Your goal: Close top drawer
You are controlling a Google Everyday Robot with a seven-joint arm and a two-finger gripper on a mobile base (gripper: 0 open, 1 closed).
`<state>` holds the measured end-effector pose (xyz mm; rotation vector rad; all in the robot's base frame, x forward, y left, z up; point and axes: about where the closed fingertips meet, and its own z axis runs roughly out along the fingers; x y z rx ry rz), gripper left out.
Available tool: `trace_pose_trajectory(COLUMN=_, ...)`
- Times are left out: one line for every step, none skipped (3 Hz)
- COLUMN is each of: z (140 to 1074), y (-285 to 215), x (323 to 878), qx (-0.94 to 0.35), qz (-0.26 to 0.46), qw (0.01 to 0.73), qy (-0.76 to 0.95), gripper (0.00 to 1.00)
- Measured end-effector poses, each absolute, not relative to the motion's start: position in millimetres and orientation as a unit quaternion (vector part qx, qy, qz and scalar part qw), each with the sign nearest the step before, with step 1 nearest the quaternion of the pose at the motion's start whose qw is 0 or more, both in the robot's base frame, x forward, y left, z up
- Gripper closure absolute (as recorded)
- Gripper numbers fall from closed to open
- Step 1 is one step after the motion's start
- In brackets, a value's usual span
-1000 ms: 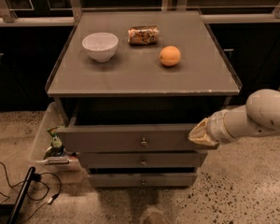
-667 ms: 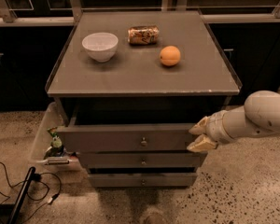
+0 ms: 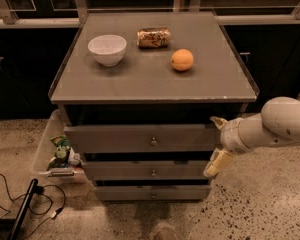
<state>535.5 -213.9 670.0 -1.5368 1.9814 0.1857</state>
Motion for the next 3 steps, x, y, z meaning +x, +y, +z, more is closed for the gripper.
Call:
trace_pose_trajectory(z=671.2, y=-211.0, x=531.5, qx=-0.585, qz=0.082, qw=0.308, qy=0.745, gripper=0.00)
trace_pose_trajectory(z=692.2, y=-214.6, x=500.1, qx=-0.591, qz=0.074, qw=0.308, qy=0.741, gripper=0.00)
trace_pose_trajectory(z=736.2, y=-219.2, x=453.9, qx=-0.598, qz=0.056, qw=0.322, qy=0.732, gripper=0.00)
